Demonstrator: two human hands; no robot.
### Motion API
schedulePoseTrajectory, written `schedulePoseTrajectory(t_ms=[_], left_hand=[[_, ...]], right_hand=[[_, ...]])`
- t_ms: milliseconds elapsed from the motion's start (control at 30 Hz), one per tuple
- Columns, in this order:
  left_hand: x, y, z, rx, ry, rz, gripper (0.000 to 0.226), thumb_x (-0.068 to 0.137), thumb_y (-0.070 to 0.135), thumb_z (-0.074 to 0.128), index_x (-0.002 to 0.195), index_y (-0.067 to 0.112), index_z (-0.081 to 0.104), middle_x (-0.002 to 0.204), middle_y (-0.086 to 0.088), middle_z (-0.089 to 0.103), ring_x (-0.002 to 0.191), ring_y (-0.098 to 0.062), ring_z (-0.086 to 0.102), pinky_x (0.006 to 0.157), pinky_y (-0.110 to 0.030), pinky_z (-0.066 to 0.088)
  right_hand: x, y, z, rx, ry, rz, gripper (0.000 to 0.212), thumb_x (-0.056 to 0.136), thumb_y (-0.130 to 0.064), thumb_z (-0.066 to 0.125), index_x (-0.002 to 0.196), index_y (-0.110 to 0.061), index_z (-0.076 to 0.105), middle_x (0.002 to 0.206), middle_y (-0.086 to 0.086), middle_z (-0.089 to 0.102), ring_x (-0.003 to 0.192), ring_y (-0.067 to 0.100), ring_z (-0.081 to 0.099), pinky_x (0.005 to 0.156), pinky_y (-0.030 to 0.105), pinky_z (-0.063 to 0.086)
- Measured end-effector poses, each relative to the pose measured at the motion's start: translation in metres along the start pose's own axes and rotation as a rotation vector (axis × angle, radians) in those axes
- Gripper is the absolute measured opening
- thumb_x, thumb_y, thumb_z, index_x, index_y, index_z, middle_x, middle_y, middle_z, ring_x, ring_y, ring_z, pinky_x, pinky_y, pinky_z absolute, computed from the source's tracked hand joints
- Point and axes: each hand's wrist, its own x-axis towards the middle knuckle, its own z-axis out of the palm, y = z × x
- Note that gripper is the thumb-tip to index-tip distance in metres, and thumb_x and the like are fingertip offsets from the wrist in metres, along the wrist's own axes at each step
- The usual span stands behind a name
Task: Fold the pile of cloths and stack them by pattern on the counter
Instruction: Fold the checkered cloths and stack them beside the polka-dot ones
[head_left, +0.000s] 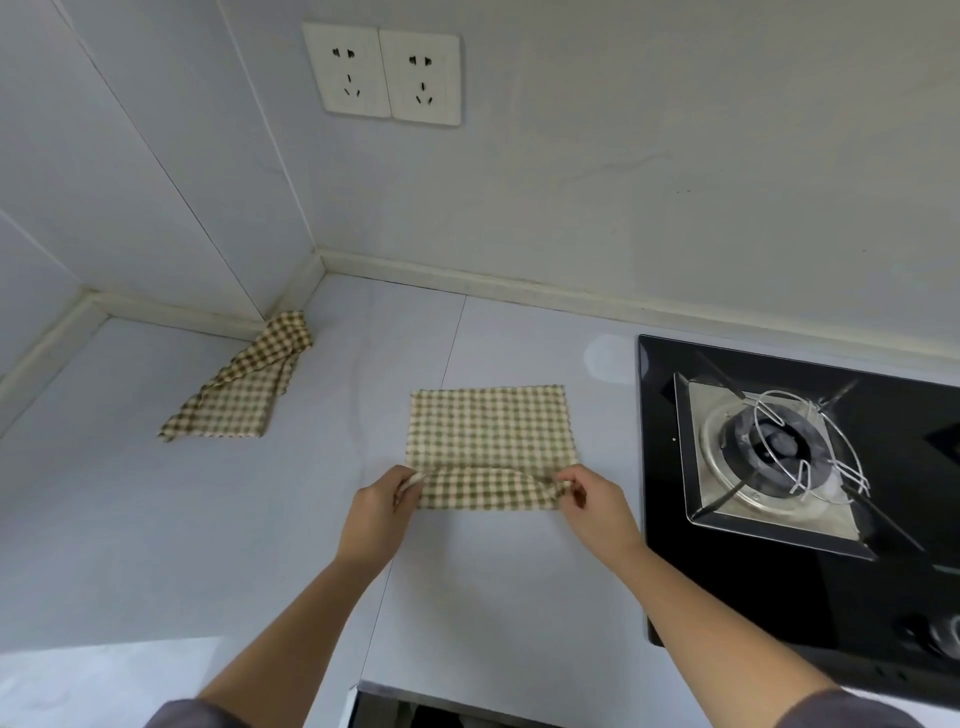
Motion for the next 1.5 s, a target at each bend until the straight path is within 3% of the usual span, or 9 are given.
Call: schedulePoseTrajectory(t_ms=[233,500,800,967,1100,1200,1300,1433,1500], left_hand=[[0.004,0.021,-0.004,-0.156,0.074,-0.202,0.038,0.098,0.022,0.048,0.064,0.013,0.035,0.055,0.004,0.032,0.049,-0.007,0.028,0.046,-0.019,0.024],[0.056,0.03,-0.001,-0.1,0.092,-0.366,0.028,0.1,0.019,0.037,0.079,0.003,0.046,0.067,-0.003,0.043,0.06,-0.015,0.037,0.055,-0.029,0.032],[0.082,0.02,0.01,0.093,0.11,-0.445,0.025,0.101,0.018,0.034,0.085,0.006,0.048,0.068,-0.006,0.05,0.058,-0.02,0.045,0.051,-0.03,0.037],[0.076,0.025,0.01,0.144,0.178,-0.404,0.019,0.1,0.02,0.037,0.115,0.011,0.046,0.085,-0.005,0.059,0.066,-0.019,0.053,0.056,-0.032,0.04],[0.064,0.019,0.015,0.384,0.294,-0.041,0.039,0.092,0.014,0.051,0.131,0.009,0.046,0.127,-0.01,0.053,0.111,-0.028,0.055,0.087,-0.042,0.046],[0.05,0.012,0.036,0.562,0.026,0.193,0.051,0.094,0.031,0.04,0.141,0.012,0.04,0.149,-0.012,0.04,0.139,-0.029,0.035,0.112,-0.05,0.03],[0.045,-0.001,0.051,0.712,-0.121,0.179,0.061,0.099,0.05,0.02,0.149,0.018,0.03,0.157,-0.011,0.025,0.145,-0.027,0.019,0.113,-0.054,0.014],[0.05,0.01,0.044,0.804,-0.133,0.104,0.064,0.095,0.056,0.022,0.143,0.019,0.041,0.149,-0.01,0.04,0.134,-0.029,0.04,0.104,-0.055,0.031],[0.049,0.023,0.033,0.862,-0.116,0.083,0.057,0.093,0.05,0.032,0.14,0.019,0.042,0.137,-0.005,0.05,0.12,-0.025,0.05,0.097,-0.045,0.036]], right_hand=[[0.005,-0.016,-0.018,0.33,0.087,0.087,0.021,0.092,-0.006,0.057,0.073,-0.015,0.059,0.063,-0.011,0.055,0.055,-0.003,0.046,0.055,0.015,0.036],[0.06,-0.043,-0.015,0.194,0.092,0.147,0.018,0.099,-0.017,0.045,0.085,-0.009,0.054,0.075,-0.001,0.054,0.064,0.008,0.047,0.05,0.01,0.037],[0.105,-0.041,0.003,-0.095,0.084,0.215,0.02,0.101,-0.023,0.039,0.1,-0.009,0.053,0.071,0.004,0.056,0.063,0.02,0.053,0.061,0.039,0.049],[0.108,-0.048,0.005,-0.283,0.098,0.193,0.016,0.1,-0.025,0.041,0.103,-0.013,0.052,0.081,0.004,0.063,0.068,0.021,0.058,0.06,0.034,0.048],[0.091,-0.046,0.011,-0.502,0.312,-0.213,0.027,0.092,-0.015,0.049,0.116,-0.009,0.058,0.121,0.01,0.059,0.108,0.029,0.058,0.088,0.041,0.048],[0.067,-0.031,0.041,-0.586,0.101,-0.355,0.049,0.095,-0.029,0.037,0.14,-0.008,0.044,0.152,0.015,0.036,0.141,0.033,0.031,0.117,0.048,0.024],[0.062,-0.013,0.058,-0.774,-0.059,-0.326,0.065,0.096,-0.05,0.021,0.151,-0.015,0.024,0.159,0.013,0.015,0.147,0.031,0.01,0.115,0.05,0.008],[0.08,-0.022,0.038,-0.84,-0.213,-0.29,0.072,0.09,-0.058,-0.002,0.153,-0.024,-0.007,0.157,0.007,-0.024,0.146,0.028,-0.021,0.118,0.052,-0.009],[0.078,-0.029,0.026,-0.783,-0.148,-0.256,0.061,0.1,-0.046,0.015,0.155,-0.022,0.002,0.16,0.008,-0.016,0.147,0.028,-0.016,0.117,0.049,-0.012]])
